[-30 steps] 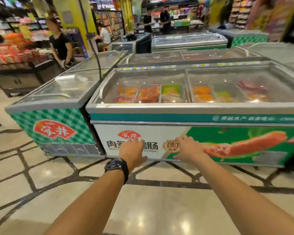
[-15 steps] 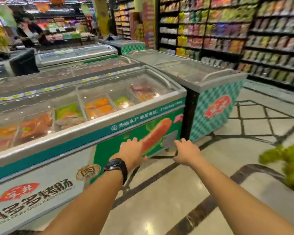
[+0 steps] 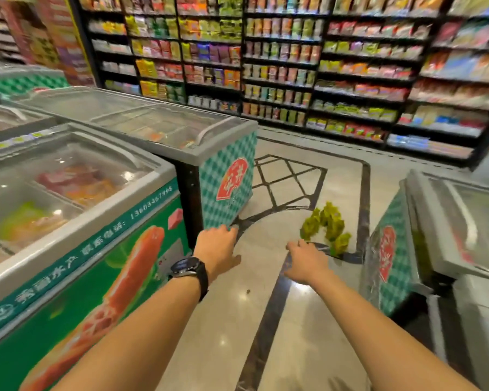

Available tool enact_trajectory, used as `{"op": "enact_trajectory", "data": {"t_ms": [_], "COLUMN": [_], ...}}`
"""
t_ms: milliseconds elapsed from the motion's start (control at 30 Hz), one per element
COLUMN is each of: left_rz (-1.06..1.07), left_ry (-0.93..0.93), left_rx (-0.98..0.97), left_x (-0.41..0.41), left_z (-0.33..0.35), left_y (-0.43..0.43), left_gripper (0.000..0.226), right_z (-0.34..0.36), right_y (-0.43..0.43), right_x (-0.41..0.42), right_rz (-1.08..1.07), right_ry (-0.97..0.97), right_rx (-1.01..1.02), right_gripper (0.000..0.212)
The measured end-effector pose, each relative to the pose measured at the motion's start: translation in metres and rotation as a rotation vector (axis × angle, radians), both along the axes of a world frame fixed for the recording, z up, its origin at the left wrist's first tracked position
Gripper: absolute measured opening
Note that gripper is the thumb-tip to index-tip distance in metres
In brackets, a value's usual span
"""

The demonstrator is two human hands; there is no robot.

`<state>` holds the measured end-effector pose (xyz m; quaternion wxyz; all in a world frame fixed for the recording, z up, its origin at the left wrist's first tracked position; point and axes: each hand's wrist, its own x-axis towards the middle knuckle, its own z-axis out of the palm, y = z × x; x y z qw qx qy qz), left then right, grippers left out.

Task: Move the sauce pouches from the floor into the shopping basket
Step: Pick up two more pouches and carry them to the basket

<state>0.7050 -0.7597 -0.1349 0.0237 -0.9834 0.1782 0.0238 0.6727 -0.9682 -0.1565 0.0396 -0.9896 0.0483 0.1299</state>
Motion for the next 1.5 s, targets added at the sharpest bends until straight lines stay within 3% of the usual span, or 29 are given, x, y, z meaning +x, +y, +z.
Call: {"op": "enact_trajectory", "data": {"t_ms": [167,367,533,900,1500], "left_rz": [-0.121,-0.222,-0.307,-0.384,-0.427], "left_ry": [0.037,0.047,0.021,0.028,0.08], "left_rx": [0.002,0.015,0.026,0.121,0.105], "left_x": [0.079,0.146,0.207,0.372,0.634], "left_z": [-0.007,-0.011,-0.011,-0.038,-0.08], "left_y": [-0.014,-0.029,-0.066,-0.2,-0.378], "left_gripper": [0.064,0.057,0.058,0.059,0.053], "right_z": [0.004,0.004,-0.004,-0.033,-0.071], "right_y": [-0.01,-0.025,-0.055,-0.192,-0.367], "right_x": [0.052,0.098,0.142,0.3,0.53], "right_rz": [-0.132,-0.253,-0.321,-0.398,-0.472], "right_ry": [0.01,-0.017,-0.034,-0.013,0.066], "right_rx": [0.0,0.02,0.05,0.08,0.125], "right_gripper": [0.062,0.056,0.063,0.06,0.054]}}
